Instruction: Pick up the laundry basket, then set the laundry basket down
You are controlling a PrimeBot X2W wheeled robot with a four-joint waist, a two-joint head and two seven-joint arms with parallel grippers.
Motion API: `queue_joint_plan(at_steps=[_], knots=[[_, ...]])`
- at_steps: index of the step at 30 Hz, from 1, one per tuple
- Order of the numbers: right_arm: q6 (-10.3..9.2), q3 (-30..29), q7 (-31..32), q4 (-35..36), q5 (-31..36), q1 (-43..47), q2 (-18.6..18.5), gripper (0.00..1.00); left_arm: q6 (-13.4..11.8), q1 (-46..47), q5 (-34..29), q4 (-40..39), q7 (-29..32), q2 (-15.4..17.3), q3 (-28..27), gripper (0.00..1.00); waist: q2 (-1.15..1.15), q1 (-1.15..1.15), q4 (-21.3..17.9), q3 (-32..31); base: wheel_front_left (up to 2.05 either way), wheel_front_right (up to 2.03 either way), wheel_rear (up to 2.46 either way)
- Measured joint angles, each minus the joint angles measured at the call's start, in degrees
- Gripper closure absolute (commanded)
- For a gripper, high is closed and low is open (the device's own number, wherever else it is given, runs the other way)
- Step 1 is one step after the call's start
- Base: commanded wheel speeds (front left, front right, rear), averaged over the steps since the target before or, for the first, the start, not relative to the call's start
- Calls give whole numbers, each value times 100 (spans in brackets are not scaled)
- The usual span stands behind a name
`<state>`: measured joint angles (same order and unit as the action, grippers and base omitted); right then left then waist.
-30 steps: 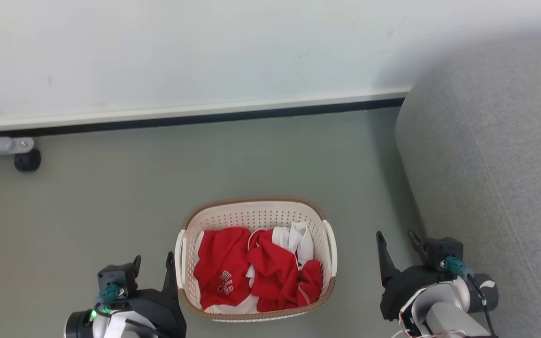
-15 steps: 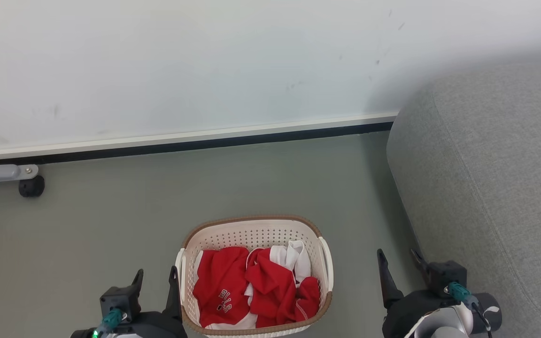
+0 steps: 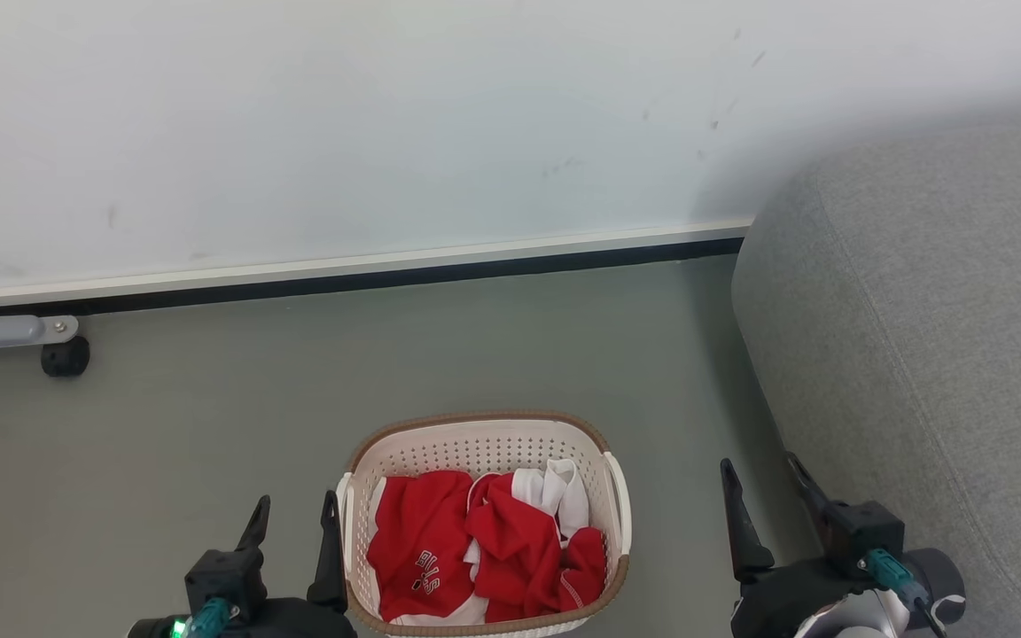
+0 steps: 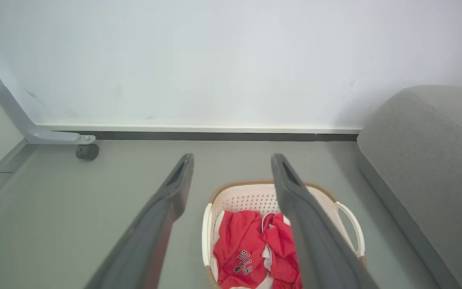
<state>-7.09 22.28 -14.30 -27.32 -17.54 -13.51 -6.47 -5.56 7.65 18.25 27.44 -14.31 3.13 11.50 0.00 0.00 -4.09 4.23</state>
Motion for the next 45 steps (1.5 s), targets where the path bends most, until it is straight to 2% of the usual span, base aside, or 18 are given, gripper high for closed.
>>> queue_joint_plan(at_steps=[21,45], knots=[[-4,-622,-11,1196,612,719,2,0,-51,-484,-190,-1022,0,-3,-59,0,0,0,62,-22,0,0,0],[-5,-889,-15,1636,957,957,154,0,-98,-592,-338,-1390,0,-7,-92,0,0,0,118,-41,0,0,0]])
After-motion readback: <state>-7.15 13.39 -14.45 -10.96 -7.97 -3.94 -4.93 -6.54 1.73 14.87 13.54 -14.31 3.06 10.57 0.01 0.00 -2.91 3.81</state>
